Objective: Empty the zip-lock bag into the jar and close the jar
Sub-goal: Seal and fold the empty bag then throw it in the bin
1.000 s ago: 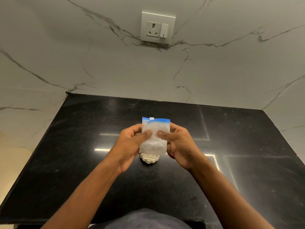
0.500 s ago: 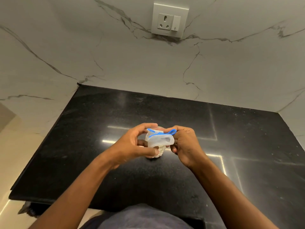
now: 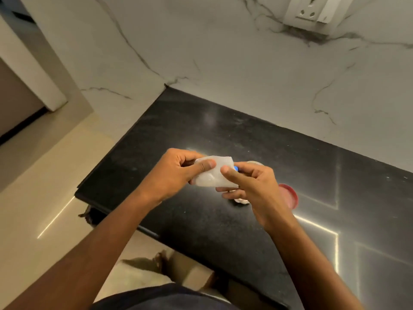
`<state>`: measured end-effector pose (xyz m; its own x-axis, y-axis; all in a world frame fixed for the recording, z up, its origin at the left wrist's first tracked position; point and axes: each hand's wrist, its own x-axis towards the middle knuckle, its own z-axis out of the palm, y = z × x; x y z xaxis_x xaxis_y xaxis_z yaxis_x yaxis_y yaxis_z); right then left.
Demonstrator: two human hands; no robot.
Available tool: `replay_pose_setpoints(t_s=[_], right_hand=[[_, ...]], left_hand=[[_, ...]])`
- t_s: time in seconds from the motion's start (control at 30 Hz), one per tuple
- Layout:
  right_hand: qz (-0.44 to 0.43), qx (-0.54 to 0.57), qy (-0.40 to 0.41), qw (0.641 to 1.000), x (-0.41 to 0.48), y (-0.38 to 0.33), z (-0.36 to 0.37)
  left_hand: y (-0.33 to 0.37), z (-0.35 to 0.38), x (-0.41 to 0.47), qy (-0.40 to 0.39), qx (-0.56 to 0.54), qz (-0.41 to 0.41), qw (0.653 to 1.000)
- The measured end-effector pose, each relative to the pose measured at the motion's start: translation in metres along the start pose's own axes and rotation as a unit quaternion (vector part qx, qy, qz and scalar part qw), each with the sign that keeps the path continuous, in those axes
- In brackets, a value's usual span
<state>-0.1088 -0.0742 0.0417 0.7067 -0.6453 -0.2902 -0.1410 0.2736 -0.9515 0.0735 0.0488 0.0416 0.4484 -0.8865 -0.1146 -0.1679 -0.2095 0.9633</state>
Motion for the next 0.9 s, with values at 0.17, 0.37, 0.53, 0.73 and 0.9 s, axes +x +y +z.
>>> replay_pose_setpoints(t_s=[0.17, 0.37, 0.53, 0.73, 0.9], right_hand=[[0.029, 0.048, 0.003, 0.998, 0.012, 0.019, 0.063], [0.021, 0.064, 0.021, 0.998, 0.023, 0.057, 0.18], [0.076, 0.119, 0.031, 0.989, 0.045, 0.085, 0.332], [0.143, 0.046, 0.102, 0.983, 0.082, 0.151, 0.504], [0.18, -0.022, 0.135, 0.974, 0.122, 0.234, 0.584]], left_hand=[[-0.035, -0.044, -0.027, 0.06, -0.017, -0.065, 0.996], [-0.119, -0.155, -0.072, 0.27, -0.084, -0.14, 0.949], [-0.196, -0.283, -0.135, 0.299, -0.102, -0.165, 0.934], [-0.279, -0.395, -0.186, 0.296, -0.071, -0.218, 0.927], [-0.351, -0.444, -0.187, 0.284, -0.059, -0.281, 0.915]])
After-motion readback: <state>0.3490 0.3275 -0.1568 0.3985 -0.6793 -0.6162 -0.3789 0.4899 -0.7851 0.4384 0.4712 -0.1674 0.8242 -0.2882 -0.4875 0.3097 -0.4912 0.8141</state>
